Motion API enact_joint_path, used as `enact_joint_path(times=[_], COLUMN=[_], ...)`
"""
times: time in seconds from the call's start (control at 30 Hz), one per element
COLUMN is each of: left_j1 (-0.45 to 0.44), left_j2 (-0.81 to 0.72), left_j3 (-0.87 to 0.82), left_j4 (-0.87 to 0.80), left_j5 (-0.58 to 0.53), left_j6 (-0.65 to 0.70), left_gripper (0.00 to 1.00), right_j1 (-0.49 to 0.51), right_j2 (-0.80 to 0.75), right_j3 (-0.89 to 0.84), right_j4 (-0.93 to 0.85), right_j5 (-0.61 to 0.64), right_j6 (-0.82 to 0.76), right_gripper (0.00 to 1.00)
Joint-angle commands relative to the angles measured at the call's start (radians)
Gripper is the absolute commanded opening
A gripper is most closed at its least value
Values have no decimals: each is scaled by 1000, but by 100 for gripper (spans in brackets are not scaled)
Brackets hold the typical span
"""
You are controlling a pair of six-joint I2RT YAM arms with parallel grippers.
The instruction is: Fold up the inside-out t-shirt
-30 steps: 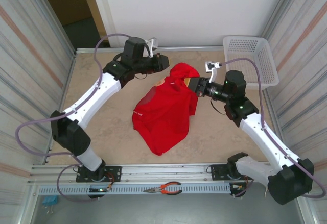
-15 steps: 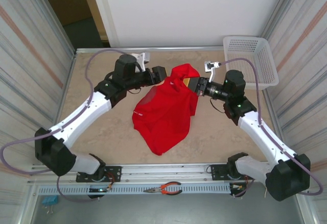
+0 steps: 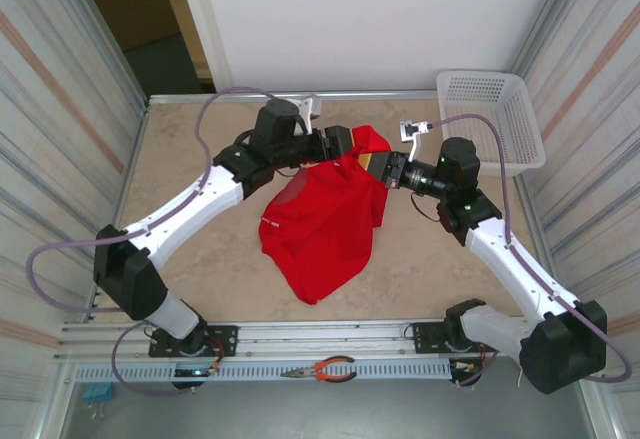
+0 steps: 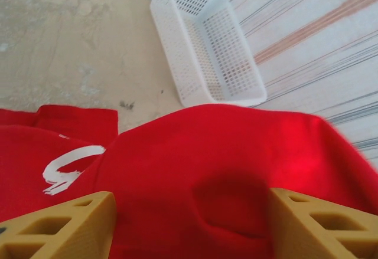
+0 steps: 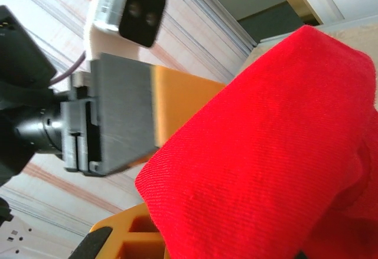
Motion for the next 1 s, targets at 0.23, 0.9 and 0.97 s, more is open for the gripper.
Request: enact_joint_path(times=[0.23, 0.9, 0.97], left_j1=[-23, 125, 125], left_j2=[81, -130, -136], left_j3=[86, -167, -173], left_j4=[-9, 508, 479], left_j5=[52, 470, 442], left_j6=[39, -230, -236], left_gripper=[3, 0, 0], right_j1=[-25, -143, -123], right_j2=[-28, 70, -7], right_j3=[-36, -138, -97], right_j4=[59, 17, -109], right_j5=[-6, 70, 103], right_j6=[39, 102, 43], right_gripper=[0, 56, 67])
